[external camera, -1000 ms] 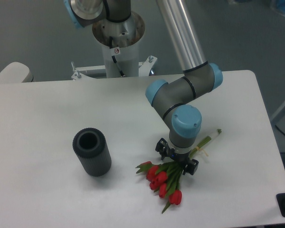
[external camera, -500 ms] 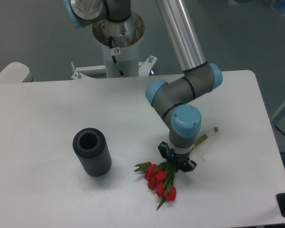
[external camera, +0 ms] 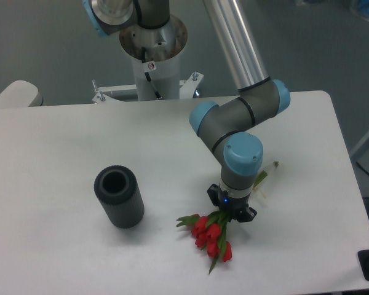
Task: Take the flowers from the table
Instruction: 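Lift the grasped tulip bouquet up off the table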
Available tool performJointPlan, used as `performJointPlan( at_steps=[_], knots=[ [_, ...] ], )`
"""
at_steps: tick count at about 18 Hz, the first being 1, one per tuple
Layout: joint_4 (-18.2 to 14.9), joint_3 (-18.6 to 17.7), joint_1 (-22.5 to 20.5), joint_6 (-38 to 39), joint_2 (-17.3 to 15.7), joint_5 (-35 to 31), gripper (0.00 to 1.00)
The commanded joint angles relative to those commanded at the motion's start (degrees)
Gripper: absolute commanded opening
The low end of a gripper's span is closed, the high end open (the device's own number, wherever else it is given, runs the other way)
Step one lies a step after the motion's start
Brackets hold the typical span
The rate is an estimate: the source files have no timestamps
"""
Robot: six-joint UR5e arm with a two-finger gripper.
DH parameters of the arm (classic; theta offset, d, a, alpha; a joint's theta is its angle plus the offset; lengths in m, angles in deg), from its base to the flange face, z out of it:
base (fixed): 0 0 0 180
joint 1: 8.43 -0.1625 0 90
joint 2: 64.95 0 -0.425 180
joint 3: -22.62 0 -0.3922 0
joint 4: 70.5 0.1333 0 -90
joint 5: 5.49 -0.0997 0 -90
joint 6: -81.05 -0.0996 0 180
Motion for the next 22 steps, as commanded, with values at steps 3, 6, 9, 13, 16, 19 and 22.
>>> performJointPlan(
  at_steps=[3,6,9,13,16,19,22],
  knots=[
    [-0.2,2.2,-0.1,0.0,-1.0,3.8,0.25],
    [-0.4,4.6,-0.4,0.4,-2.3,12.4,0.25],
    [-0.5,6.2,-0.9,0.9,-4.0,19.7,0.25],
    [-0.6,6.6,-2.0,5.3,-6.7,29.4,0.25],
    [-0.5,6.9,-2.2,6.5,-8.2,31.2,0.25],
    [-0.4,7.5,-2.3,9.1,-8.6,33.3,0.25],
    [-0.3,7.7,-3.1,10.1,-9.0,37.0,0.25]
  ],
)
